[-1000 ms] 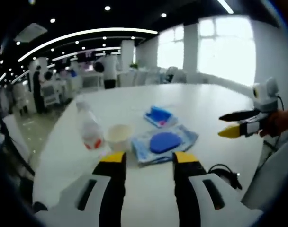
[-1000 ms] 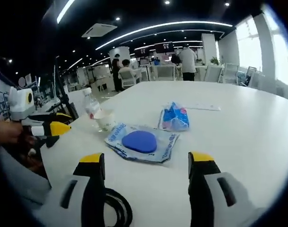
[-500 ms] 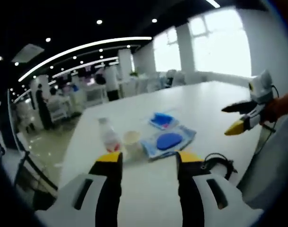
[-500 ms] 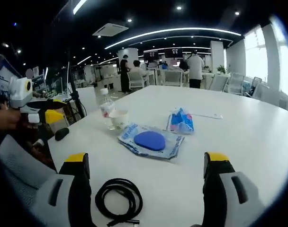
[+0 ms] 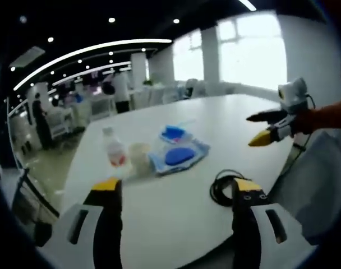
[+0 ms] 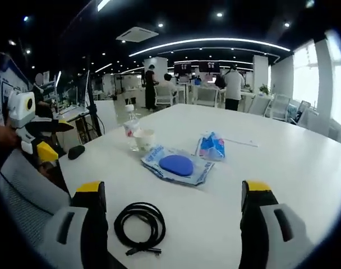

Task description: Arrange the tabletop items into an orderly group along one side of the table until the central work area is clear of visible clutter.

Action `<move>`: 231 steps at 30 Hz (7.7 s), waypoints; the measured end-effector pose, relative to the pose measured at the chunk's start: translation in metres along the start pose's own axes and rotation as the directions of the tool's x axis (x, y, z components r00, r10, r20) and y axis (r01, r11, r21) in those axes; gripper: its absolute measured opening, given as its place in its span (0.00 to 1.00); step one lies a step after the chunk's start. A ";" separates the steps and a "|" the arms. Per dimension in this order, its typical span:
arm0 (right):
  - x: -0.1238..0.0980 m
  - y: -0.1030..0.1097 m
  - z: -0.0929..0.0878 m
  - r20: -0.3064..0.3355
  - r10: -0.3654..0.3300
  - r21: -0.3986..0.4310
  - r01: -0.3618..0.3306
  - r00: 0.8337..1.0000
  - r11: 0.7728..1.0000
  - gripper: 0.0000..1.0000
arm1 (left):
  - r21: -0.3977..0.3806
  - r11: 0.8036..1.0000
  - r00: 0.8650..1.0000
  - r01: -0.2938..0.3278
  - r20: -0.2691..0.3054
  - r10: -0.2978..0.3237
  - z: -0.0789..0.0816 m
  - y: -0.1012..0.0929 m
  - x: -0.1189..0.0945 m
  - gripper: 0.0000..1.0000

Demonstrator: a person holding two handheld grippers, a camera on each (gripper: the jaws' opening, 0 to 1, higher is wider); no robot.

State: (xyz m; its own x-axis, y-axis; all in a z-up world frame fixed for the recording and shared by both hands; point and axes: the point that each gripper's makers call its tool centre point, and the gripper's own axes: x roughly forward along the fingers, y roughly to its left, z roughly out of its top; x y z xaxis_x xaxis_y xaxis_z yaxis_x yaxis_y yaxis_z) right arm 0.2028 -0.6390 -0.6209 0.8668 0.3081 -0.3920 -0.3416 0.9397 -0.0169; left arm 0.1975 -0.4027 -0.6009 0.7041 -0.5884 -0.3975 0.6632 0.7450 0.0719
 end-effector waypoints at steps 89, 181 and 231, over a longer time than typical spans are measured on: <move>0.055 -0.059 0.087 -0.112 0.041 -0.213 -0.065 0.993 0.975 1.00 | -0.059 0.998 1.000 0.027 0.004 -0.026 -0.018 -0.017 0.004 0.97; 0.263 -0.145 0.033 -0.271 -0.100 -0.150 0.061 0.957 0.987 0.72 | -0.083 0.993 0.990 -0.090 -0.116 0.080 -0.037 0.001 0.006 0.88; 0.329 -0.166 -0.016 -0.351 -0.109 0.048 0.134 0.930 0.990 0.13 | -0.091 0.991 0.983 -0.093 -0.165 0.078 -0.046 0.005 0.001 0.81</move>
State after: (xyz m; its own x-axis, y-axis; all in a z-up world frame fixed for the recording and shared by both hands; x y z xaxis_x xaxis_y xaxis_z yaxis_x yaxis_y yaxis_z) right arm 0.5386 -0.6959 -0.7622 0.7155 0.1323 -0.6860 -0.2048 0.9785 -0.0249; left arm 0.1897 -0.3853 -0.6433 0.7017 -0.4688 -0.5365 0.5687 0.8222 0.0254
